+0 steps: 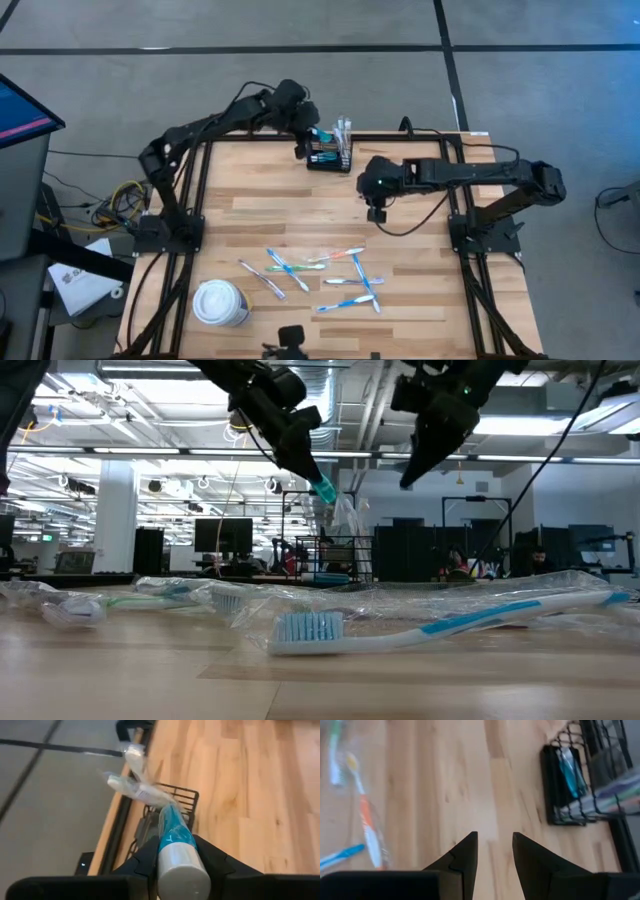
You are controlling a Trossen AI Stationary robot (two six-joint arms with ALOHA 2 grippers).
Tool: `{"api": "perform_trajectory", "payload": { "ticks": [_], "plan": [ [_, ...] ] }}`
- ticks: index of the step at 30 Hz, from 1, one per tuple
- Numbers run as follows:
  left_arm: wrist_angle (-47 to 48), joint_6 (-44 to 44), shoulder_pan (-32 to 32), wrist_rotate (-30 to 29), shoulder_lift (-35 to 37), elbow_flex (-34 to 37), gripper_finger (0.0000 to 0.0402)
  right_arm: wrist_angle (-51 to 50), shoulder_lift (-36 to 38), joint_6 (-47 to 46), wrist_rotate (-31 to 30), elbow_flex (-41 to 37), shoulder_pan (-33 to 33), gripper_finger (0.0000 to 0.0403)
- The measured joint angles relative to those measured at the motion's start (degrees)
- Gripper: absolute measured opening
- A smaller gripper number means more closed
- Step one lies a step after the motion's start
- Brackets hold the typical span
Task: Pick & Place toothbrushing station
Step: Put the blue mouthwash into the mesh organizer
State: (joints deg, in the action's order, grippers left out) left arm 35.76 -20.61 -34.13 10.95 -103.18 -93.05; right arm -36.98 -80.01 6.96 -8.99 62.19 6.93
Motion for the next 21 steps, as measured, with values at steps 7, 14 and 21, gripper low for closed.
{"api": "perform_trajectory", "payload": {
  "ticks": [7, 14, 21],
  "plan": [
    [6.9, -2.1, -1.9, 0.4, -6.4, -6.4, 0.0081, -2.0, 0.0, 2.7, 0.1, 0.0, 4.6, 0.0112],
    [8.6, -5.0, -1.8, 3.5, -10.3, -6.6, 0.0081, -2.5, 0.0, 4.4, 3.6, 0.0, 8.2, 0.0112],
    [8.8, -6.5, -1.0, 3.6, -11.2, -6.7, 0.0081, -2.6, 0.0, 5.1, 4.9, 0.0, 9.8, 0.0112]
  ]
}}
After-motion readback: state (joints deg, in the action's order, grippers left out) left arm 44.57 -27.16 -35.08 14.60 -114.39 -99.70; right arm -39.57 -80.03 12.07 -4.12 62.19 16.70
